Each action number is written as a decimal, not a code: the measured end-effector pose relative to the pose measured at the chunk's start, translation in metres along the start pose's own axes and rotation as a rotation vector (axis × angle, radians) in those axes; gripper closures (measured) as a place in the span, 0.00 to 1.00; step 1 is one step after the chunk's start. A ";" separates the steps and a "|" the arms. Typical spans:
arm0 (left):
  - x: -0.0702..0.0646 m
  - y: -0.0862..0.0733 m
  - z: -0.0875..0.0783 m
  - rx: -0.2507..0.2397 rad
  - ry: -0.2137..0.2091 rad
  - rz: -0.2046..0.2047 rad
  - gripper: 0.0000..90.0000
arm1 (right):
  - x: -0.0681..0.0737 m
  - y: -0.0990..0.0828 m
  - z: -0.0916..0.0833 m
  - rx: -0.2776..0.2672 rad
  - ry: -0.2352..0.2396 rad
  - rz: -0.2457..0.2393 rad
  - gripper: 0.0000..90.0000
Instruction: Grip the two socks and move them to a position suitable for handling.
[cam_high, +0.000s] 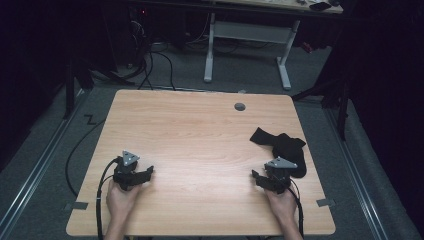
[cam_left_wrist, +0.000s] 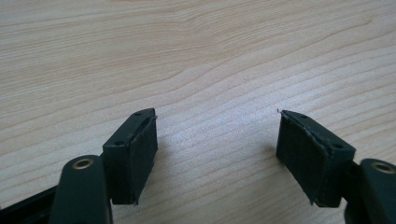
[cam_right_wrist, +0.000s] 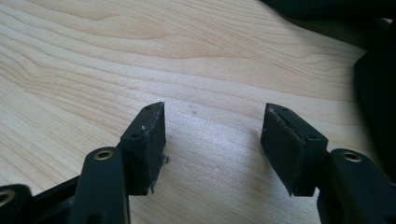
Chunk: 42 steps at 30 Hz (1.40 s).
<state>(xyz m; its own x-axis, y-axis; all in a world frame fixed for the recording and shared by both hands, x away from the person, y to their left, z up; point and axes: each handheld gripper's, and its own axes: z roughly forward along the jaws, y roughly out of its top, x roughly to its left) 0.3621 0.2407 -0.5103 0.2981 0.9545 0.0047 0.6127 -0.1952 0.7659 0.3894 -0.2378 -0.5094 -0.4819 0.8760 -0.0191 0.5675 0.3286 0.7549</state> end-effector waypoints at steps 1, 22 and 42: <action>0.000 0.000 0.000 0.000 -0.001 0.000 0.33 | 0.000 0.000 0.000 0.000 0.000 0.000 0.45; 0.001 0.000 0.000 0.001 0.002 -0.001 0.35 | 0.000 0.001 0.000 -0.007 0.012 -0.024 0.54; 0.004 0.000 0.000 -0.011 -0.005 -0.029 0.37 | -0.026 0.007 -0.037 -0.107 -0.092 -0.026 0.68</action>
<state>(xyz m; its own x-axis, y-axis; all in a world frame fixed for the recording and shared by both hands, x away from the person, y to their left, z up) 0.3636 0.2445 -0.5099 0.2847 0.9584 -0.0207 0.6130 -0.1654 0.7726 0.3816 -0.2714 -0.4790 -0.4292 0.8981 -0.0959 0.4788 0.3163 0.8189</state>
